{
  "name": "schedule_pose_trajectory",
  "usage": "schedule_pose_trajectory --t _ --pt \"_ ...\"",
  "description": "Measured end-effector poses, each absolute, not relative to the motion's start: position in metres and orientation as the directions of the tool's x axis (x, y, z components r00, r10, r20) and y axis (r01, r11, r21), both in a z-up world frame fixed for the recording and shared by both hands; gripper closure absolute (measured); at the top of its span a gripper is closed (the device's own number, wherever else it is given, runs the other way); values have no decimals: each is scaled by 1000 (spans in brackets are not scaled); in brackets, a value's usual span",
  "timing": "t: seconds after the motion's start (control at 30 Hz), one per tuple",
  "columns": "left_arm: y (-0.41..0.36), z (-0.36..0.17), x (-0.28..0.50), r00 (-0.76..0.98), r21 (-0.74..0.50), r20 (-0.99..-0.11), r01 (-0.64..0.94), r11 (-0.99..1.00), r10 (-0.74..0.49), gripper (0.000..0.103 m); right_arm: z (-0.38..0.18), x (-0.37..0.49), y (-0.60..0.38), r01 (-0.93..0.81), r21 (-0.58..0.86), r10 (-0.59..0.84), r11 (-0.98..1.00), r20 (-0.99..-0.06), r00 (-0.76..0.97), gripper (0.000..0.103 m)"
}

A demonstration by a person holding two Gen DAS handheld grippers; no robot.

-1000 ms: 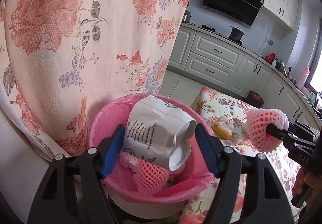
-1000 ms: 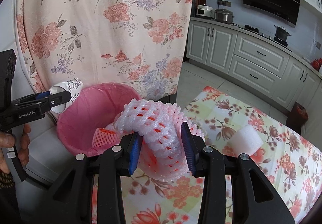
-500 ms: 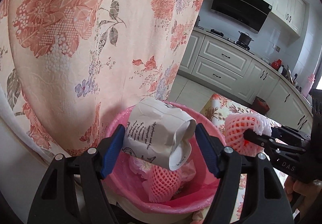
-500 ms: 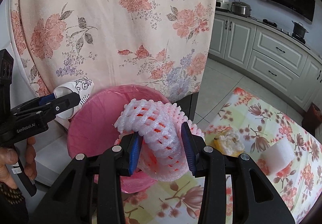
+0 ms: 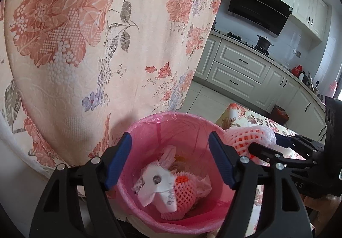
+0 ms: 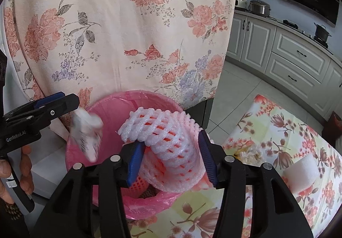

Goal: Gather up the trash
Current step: 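Open both tools to drop the cup and foam net into the bin, then move both tools back over the table toward the foam block and yellow sponge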

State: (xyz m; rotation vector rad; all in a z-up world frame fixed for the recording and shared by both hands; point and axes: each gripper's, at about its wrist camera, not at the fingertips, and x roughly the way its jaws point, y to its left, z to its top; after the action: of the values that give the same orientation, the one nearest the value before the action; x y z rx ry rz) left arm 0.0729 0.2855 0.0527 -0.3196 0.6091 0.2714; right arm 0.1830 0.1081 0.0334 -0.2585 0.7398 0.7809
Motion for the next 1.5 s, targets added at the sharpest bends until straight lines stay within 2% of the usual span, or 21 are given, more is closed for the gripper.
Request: schedule_pose_trajectory --t 0.03,0.47,0.57,0.97,1.5 --pt "285 53 73 788 -213 -597 -340 916 154 29 33 183 107 -713 44 540 700 -687 487 34" --pt "278 58 66 798 -222 -584 -333 917 148 29 35 184 101 -715 41 538 698 -688 486 33" --pt "278 62 65 802 -223 -579 -332 916 149 29 38 182 102 -715 35 538 698 -684 492 27" --pt "278 66 63 807 -230 -572 -334 914 151 29 46 179 100 -725 23 546 688 -674 497 20" --pt "272 68 65 807 -215 -572 -322 922 148 29 43 188 52 -672 9 506 741 -665 549 19"
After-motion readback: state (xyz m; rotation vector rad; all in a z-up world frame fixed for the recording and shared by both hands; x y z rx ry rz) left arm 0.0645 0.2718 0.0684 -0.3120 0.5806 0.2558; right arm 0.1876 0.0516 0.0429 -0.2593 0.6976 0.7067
